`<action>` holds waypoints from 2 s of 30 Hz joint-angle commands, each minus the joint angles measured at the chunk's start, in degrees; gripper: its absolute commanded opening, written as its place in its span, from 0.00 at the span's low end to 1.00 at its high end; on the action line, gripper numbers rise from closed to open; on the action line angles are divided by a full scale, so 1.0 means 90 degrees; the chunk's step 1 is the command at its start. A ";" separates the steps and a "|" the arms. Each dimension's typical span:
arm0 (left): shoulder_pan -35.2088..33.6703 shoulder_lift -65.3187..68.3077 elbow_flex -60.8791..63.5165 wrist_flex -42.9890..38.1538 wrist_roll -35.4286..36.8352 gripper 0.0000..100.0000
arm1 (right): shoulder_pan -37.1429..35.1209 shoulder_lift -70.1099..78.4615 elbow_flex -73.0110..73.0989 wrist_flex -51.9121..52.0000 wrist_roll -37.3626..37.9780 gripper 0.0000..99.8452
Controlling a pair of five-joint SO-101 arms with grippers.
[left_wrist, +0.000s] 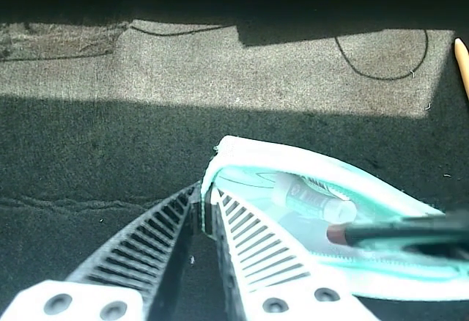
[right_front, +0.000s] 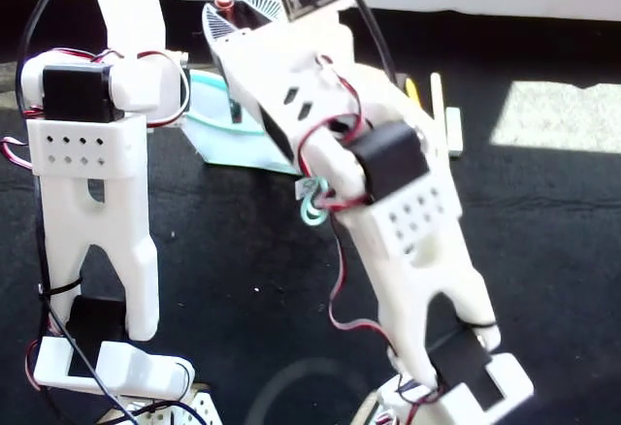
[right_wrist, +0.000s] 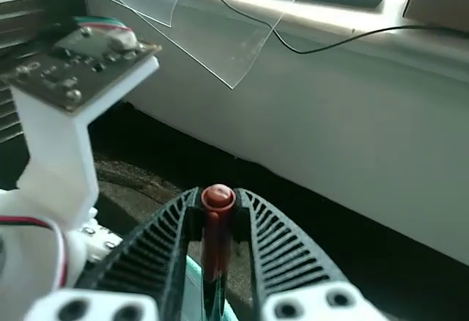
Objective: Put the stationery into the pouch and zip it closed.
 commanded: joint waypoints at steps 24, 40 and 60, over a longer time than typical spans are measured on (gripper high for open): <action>0.0073 0.0308 0.0063 0.0088 0.0049 0.01 | -0.0083 -0.0103 0.0054 0.1460 -0.0039 0.20; 0.0073 0.0308 0.0063 0.0098 0.0049 0.01 | 0.3941 0.0513 0.1822 0.1118 -0.0020 0.08; 0.0083 0.0308 0.0063 0.0098 0.0029 0.01 | 0.4147 0.7966 -0.4215 0.0230 0.2081 0.19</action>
